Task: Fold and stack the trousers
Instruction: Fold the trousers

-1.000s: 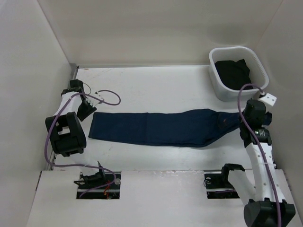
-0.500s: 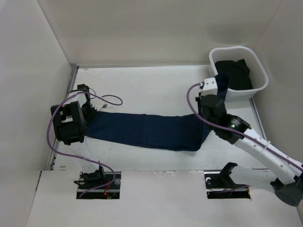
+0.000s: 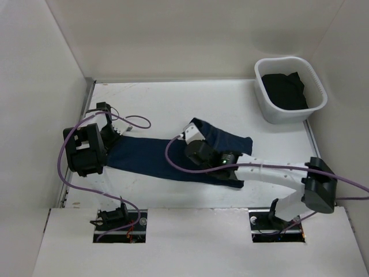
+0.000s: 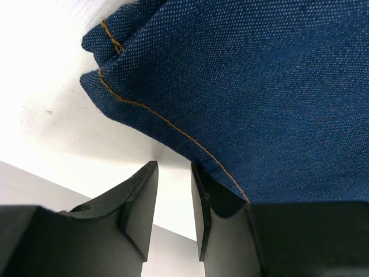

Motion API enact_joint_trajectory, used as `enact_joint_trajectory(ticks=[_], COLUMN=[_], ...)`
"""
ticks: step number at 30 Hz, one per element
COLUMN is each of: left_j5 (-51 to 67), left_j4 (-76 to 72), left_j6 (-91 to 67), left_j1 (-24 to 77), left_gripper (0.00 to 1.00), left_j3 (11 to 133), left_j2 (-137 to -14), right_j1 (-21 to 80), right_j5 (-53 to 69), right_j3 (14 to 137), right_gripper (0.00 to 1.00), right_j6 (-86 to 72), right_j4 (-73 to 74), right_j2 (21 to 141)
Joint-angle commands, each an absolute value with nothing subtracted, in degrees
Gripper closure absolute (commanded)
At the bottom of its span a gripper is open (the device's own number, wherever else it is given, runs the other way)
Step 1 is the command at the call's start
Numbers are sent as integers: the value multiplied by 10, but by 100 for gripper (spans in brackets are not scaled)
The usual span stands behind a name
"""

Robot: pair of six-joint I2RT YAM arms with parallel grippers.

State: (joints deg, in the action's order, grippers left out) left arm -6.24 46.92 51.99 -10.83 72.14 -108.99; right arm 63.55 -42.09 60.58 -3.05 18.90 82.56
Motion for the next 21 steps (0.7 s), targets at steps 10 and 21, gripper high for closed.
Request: enact_joint_trajectory(ticks=[10,21], left_j5=[-53,-53], left_j4=[473,473], left_j6=[517,519], left_j1=[-118,-120], left_gripper=[71,70], left_j3=[724,721], left_j2=[-1068,-1065], right_j1=[726,725], right_j5=[-416,-397], right_j3=[708,654], right_gripper=[100,68], right_j6=[-97,-120], right_j4=[146,158], right_j2=[987,969])
